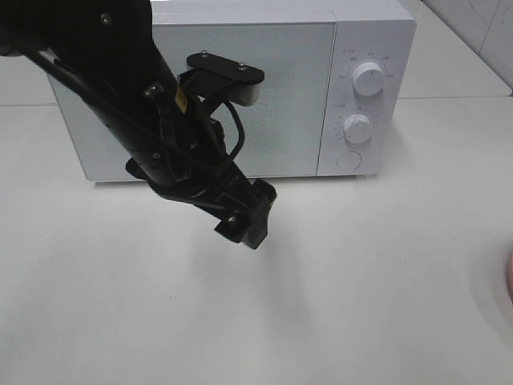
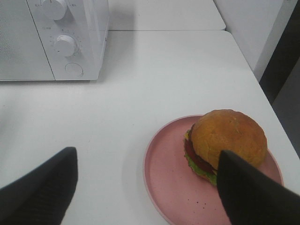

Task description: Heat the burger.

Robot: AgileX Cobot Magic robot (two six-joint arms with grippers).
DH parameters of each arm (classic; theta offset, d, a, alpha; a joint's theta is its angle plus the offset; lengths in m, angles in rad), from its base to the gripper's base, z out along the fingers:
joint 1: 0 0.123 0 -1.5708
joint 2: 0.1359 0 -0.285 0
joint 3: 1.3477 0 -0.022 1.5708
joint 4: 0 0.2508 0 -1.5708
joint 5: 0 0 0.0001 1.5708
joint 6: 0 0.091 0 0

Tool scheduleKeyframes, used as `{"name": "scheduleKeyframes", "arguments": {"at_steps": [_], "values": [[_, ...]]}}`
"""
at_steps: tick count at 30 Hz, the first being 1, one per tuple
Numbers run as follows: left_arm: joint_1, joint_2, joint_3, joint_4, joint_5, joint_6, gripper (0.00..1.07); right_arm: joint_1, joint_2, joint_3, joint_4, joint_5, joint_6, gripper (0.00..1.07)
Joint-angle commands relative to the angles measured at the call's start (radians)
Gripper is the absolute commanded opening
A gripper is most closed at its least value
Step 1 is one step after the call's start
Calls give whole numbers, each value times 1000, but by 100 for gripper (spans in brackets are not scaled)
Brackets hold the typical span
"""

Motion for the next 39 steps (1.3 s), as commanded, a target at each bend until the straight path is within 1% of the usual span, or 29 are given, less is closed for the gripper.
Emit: {"name": "scheduleKeyframes", "arguments": {"at_steps": [1, 2, 3, 4, 6, 7, 9, 11, 12, 14, 15, 16, 17, 18, 19, 20, 21, 22, 23, 25, 26, 28, 29, 30, 31, 32, 34, 36, 39], "values": [[-5, -20, -6, 29, 148, 2, 101, -6, -35, 1, -1, -11, 2, 74], [-3, -21, -6, 57, 209, 1, 101, -6, -35, 1, -1, -11, 2, 74], [-3, -21, -6, 57, 209, 1, 101, -6, -35, 1, -1, -11, 2, 74], [-1, -21, -6, 70, 260, -13, 101, -6, -35, 1, -1, -11, 2, 74], [4, -21, -6, 79, 276, -20, 101, -6, -35, 1, -1, -11, 2, 74], [22, -29, -6, 79, 304, -32, 101, -6, -35, 1, -1, -11, 2, 74], [35, -33, -6, 78, 313, -32, 101, -6, -35, 1, -1, -11, 2, 74], [100, -58, -6, 73, 331, -31, 101, -6, -35, 1, -1, -11, 2, 74], [100, -58, -6, 73, 331, -31, 101, -6, -35, 1, -1, -11, 2, 74], [180, -90, 2, 73, 345, -31, 101, -6, -35, 1, -1, -11, 2, 74], [180, -90, 2, 73, 345, -31, 101, -6, -35, 1, -1, -11, 2, 74], [236, -113, 8, 70, 359, -27, 101, -6, -35, 1, -1, -11, 2, 74], [236, -113, 8, 70, 359, -27, 101, -6, -35, 1, -1, -11, 2, 74], [299, -144, 22, 69, 362, -24, 101, -6, -35, 1, -1, -11, 2, 74], [331, -161, 30, 69, 364, -24, 101, -6, -35, 1, -1, -11, 2, 74], [331, -161, 30, 69, 364, -24, 101, -6, -35, 1, -1, -11, 2, 74], [396, -187, 35, 69, 387, -24, 101, -6, -35, 1, -1, -11, 2, 74], [433, -202, 35, 69, 403, -25, 101, -6, -35, 1, -1, -11, 2, 74], [433, -202, 35, 69, 403, -25, 101, -6, -35, 1, -1, -11, 2, 74], [559, -261, 35, 62, 431, -27, 101, -6, -35, 1, -1, -11, 2, 74], [559, -261, 35, 62, 431, -27, 101, -6, -35, 1, -1, -11, 2, 74], [590, -278, 35, 55, 431, -30, 101, -6, -35, 1, -1, -11, 2, 74], [651, -314, 35, 31, 430, -31, 101, -6, -35, 1, -1, -11, 2, 74], [672, -327, 35, 15, 430, -31, 101, -6, -35, 1, -1, -11, 2, 74], [672, -327, 35, 15, 430, -31, 101, -6, -35, 1, -1, -11, 2, 74], [720, -361, 35, -2, 431, -31, 101, -6, -35, 1, -1, -11, 2, 74], [735, -376, 35, -5, 433, -31, 101, -6, -35, 1, -1, -11, 2, 74], [771, -456, 35, -7, 435, -31, 101, -6, -35, 1, -1, -11, 2, 74], [771, -512, 35, 0, 441, -29, 101, -6, -35, 1, -1, -11, 2, 74]]}}
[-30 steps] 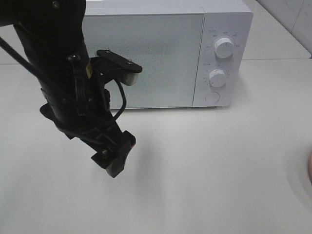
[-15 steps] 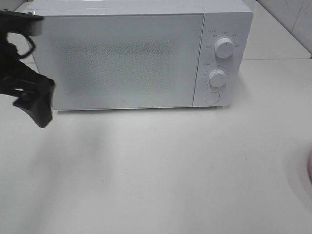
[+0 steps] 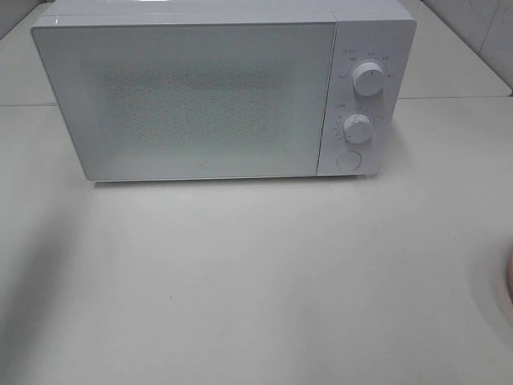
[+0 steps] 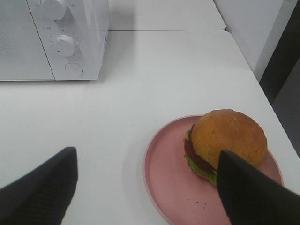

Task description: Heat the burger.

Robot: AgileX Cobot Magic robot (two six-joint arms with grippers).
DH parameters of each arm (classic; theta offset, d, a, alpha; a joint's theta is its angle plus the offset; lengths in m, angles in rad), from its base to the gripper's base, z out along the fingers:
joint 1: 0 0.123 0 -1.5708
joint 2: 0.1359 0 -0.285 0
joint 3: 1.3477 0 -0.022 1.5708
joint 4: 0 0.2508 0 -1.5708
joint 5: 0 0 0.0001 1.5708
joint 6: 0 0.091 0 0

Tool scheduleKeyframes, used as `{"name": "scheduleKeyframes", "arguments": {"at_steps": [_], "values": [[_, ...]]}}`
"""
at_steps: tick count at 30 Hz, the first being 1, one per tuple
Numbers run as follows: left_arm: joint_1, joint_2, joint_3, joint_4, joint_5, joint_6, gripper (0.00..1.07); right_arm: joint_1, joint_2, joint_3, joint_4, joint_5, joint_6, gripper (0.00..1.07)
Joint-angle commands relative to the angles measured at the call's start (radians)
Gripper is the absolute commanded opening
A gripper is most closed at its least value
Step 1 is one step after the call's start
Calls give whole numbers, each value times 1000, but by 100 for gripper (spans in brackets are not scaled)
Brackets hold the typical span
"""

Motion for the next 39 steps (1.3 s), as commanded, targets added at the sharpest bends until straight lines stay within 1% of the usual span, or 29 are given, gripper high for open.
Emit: {"name": "scheduleKeyframes", "arguments": {"at_steps": [1, 3, 8, 9, 12, 14, 15, 16, 17, 18, 19, 20, 21, 22, 23, 24, 25, 26, 27, 28, 30, 31, 32, 34, 36, 37, 38, 39], "values": [[3, -48, 9, -6, 29, -2, 101, -6, -35, 1, -1, -11, 2, 74], [3, -105, 9, -2, 38, -1, 101, -6, -35, 1, -1, -11, 2, 74], [3, -176, 10, 13, 55, -1, 101, -6, -35, 1, -1, -11, 2, 74], [3, -213, 29, 13, 51, -1, 101, -6, -35, 1, -1, -11, 2, 74], [3, -230, 48, 15, 41, -1, 101, -6, -35, 1, -1, -11, 2, 74], [3, -331, 186, 21, 7, -1, 101, -6, -35, 1, -1, -11, 2, 74], [3, -331, 186, 21, 7, -1, 101, -6, -35, 1, -1, -11, 2, 74], [3, -353, 224, 22, 1, -1, 101, -6, -35, 1, -1, -11, 2, 74], [3, -410, 295, 22, -16, -3, 101, -6, -35, 1, -1, -11, 2, 74], [3, -410, 295, 22, -16, -3, 101, -6, -35, 1, -1, -11, 2, 74], [3, -431, 321, 22, -21, -8, 101, -6, -35, 1, -1, -11, 2, 74], [3, -486, 380, 21, -24, -9, 101, -6, -35, 1, -1, -11, 2, 74], [3, -486, 380, 21, -24, -9, 101, -6, -35, 1, -1, -11, 2, 74], [3, -545, 430, 20, -25, -9, 101, -6, -35, 1, -1, -11, 2, 74], [3, -545, 430, 20, -25, -9, 101, -6, -35, 1, -1, -11, 2, 74], [3, -570, 457, 20, -26, -9, 101, -6, -35, 1, -1, -11, 2, 74], [3, -629, 499, 20, -29, -9, 101, -6, -35, 1, -1, -11, 2, 74], [3, -652, 519, 20, -29, -9, 101, -6, -35, 1, -1, -11, 2, 74], [3, -652, 519, 20, -29, -9, 101, -6, -35, 1, -1, -11, 2, 74], [3, -702, 549, 23, -27, -9, 101, -6, -35, 1, -1, -11, 2, 74], [3, -725, 565, 24, -25, -9, 101, -6, -35, 1, -1, -11, 2, 74], [3, -763, 598, 27, -25, -9, 101, -6, -35, 1, -1, -11, 2, 74], [3, -763, 598, 27, -25, -9, 101, -6, -35, 1, -1, -11, 2, 74], [3, -812, 645, 46, -32, -9, 101, -6, -35, 1, -1, -11, 2, 74], [3, -822, 655, 46, -38, -11, 101, -6, -35, 1, -1, -11, 2, 74], [3, -841, 653, 50, -61, -28, 101, -6, -35, 1, -1, -11, 2, 74], [3, -841, 653, 50, -61, -28, 101, -6, -35, 1, -1, -11, 2, 74], [3, -852, 657, 50, -77, -47, 101, -6, -35, 1, -1, -11, 2, 74]]}}
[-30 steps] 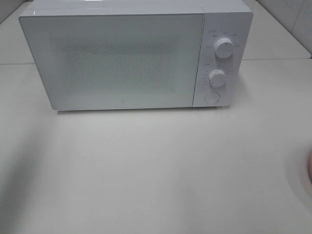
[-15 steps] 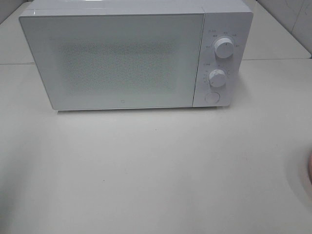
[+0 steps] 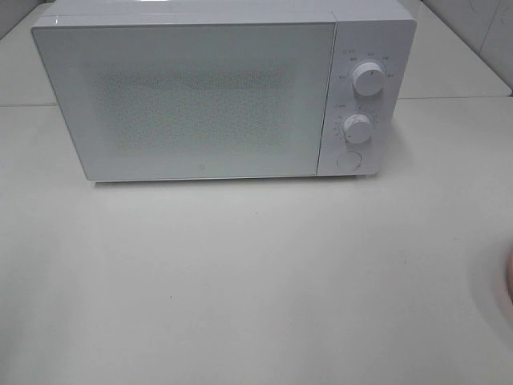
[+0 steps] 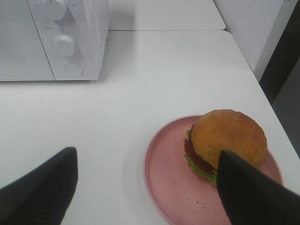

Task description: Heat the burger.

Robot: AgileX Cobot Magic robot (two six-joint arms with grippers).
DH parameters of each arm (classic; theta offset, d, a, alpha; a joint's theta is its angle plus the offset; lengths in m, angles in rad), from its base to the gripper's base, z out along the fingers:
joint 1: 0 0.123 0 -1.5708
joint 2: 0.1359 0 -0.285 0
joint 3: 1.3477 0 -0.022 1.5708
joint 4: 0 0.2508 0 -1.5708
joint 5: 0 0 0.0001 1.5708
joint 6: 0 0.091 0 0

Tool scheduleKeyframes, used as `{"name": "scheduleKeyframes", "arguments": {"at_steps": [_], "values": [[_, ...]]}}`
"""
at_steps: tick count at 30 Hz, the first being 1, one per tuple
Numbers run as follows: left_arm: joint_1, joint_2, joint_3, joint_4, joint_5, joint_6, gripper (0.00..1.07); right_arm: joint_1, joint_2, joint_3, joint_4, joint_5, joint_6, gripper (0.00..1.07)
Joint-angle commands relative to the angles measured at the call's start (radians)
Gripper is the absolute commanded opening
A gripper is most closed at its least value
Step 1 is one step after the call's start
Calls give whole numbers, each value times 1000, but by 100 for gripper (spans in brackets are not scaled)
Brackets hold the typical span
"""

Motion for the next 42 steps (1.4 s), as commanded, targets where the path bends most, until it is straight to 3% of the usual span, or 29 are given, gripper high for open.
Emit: {"name": "scheduleKeyframes", "arguments": {"at_steps": [1, 22, 33, 42], "values": [[0, -18, 10, 5, -47, -42, 101, -6, -35, 1, -1, -11, 2, 74], [15, -40, 43, 19, -109, -53, 101, -6, -35, 1, -1, -11, 2, 74], [114, -292, 43, 20, -110, -49, 101, -6, -35, 1, -1, -11, 2, 74], [117, -442, 43, 20, -110, -49, 101, -6, -35, 1, -1, -11, 2, 74]]}}
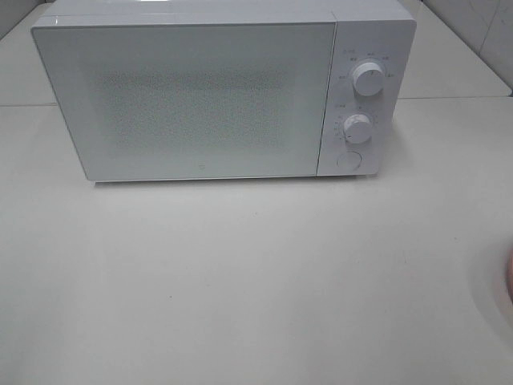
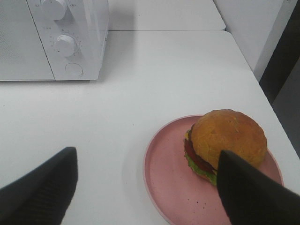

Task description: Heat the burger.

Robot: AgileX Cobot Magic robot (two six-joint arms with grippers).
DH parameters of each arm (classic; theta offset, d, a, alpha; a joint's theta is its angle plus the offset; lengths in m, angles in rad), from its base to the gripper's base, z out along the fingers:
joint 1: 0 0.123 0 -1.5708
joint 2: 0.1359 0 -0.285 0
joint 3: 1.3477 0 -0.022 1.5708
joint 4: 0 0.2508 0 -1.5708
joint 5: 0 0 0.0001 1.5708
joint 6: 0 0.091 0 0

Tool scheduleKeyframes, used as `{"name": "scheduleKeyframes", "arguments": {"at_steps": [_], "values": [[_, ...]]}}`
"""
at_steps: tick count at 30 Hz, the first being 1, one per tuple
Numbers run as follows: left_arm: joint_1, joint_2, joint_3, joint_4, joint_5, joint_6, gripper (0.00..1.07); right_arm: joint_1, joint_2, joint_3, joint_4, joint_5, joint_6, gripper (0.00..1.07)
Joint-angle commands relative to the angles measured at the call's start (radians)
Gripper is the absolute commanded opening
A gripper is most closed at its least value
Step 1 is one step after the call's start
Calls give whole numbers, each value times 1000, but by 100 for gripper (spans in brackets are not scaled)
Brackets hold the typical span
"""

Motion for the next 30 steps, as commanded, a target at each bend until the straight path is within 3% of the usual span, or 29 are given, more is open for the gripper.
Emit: {"name": "scheduleKeyframes", "arguments": {"at_steps": [1, 30], "values": [[3, -69, 6, 2, -12, -1, 101, -6, -35, 1, -1, -11, 2, 74], [3, -70, 6, 2, -13, -1, 101, -6, -30, 1, -1, -11, 2, 74]]}}
